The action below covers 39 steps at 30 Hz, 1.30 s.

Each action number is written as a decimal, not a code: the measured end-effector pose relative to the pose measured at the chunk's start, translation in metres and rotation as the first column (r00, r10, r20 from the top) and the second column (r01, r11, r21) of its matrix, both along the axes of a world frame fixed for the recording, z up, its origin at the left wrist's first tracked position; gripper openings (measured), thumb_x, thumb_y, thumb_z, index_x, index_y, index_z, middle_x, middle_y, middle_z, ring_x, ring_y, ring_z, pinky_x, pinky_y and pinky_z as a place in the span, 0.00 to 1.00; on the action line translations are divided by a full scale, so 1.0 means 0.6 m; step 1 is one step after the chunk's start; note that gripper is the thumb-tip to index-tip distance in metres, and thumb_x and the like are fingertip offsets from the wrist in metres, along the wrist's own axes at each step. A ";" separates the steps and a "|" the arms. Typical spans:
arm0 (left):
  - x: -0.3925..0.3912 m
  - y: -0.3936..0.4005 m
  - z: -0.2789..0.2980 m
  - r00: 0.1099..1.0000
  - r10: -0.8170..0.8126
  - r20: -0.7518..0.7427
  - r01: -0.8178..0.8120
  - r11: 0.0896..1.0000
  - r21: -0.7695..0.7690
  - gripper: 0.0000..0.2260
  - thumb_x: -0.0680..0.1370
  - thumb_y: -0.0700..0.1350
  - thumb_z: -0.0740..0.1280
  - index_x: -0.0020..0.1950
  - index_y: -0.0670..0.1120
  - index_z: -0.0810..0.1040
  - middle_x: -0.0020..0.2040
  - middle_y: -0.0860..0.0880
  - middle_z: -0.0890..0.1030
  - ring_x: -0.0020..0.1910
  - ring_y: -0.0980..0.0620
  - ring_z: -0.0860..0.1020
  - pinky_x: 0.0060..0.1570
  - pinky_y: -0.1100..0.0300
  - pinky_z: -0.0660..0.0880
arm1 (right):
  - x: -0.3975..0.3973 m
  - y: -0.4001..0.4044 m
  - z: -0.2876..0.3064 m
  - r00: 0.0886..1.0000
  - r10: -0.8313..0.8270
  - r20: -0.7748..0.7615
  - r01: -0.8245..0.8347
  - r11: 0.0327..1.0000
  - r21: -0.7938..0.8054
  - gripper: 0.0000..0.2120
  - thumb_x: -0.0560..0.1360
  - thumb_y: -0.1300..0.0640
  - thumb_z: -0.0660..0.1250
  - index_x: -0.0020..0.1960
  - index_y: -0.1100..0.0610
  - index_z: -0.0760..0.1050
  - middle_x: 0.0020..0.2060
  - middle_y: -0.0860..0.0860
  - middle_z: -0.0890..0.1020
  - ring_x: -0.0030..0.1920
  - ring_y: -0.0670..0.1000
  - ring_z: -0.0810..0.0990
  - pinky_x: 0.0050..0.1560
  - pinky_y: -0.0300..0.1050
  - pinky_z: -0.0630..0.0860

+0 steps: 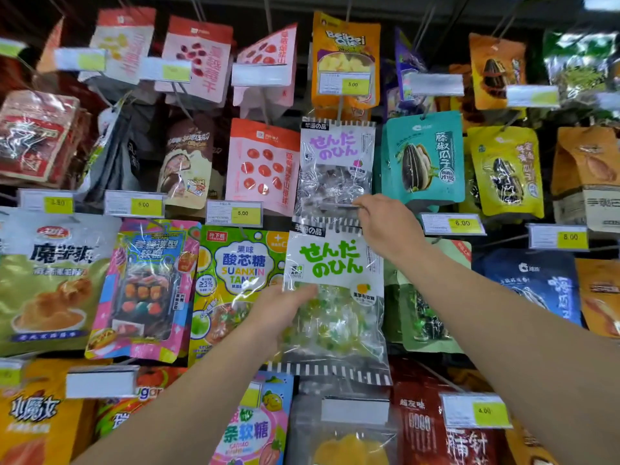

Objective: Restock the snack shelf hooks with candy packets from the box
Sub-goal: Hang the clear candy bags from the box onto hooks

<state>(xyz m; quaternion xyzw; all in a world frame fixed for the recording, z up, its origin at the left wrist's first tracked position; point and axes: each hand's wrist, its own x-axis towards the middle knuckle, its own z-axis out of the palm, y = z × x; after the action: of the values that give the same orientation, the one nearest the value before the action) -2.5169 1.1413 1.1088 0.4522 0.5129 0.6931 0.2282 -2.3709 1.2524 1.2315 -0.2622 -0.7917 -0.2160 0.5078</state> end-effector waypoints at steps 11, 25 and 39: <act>0.023 0.025 0.020 0.997 -0.034 0.068 0.041 0.992 -0.117 0.28 0.73 0.53 0.73 0.68 0.43 0.69 0.66 0.44 0.74 0.63 0.43 0.74 0.66 0.43 0.67 | 0.015 -0.009 0.002 0.999 0.018 0.048 -0.016 0.999 -0.044 0.17 0.84 0.54 0.52 0.68 0.53 0.73 0.61 0.54 0.78 0.57 0.58 0.77 0.53 0.54 0.77; 0.024 0.024 0.026 0.992 -0.004 0.124 0.020 0.991 -0.131 0.25 0.75 0.52 0.72 0.68 0.45 0.69 0.62 0.46 0.75 0.53 0.49 0.74 0.63 0.48 0.65 | 0.009 -0.011 -0.001 0.999 0.019 0.027 -0.018 0.999 -0.041 0.15 0.84 0.55 0.53 0.64 0.58 0.74 0.58 0.58 0.79 0.54 0.60 0.77 0.53 0.56 0.77; 0.004 0.034 0.006 0.997 0.012 0.076 -0.004 0.993 -0.117 0.32 0.75 0.54 0.71 0.74 0.45 0.65 0.72 0.46 0.68 0.69 0.45 0.69 0.71 0.43 0.62 | 0.023 -0.010 -0.092 0.999 0.028 -0.022 -0.029 0.997 -0.073 0.25 0.78 0.56 0.61 0.75 0.53 0.64 0.77 0.52 0.58 0.70 0.59 0.66 0.62 0.54 0.72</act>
<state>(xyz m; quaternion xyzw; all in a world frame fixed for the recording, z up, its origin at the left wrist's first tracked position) -2.5142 1.1618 1.1127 0.4091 0.5451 0.6797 0.2710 -2.3570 1.2462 1.1764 -0.2716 -0.7975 -0.1767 0.5089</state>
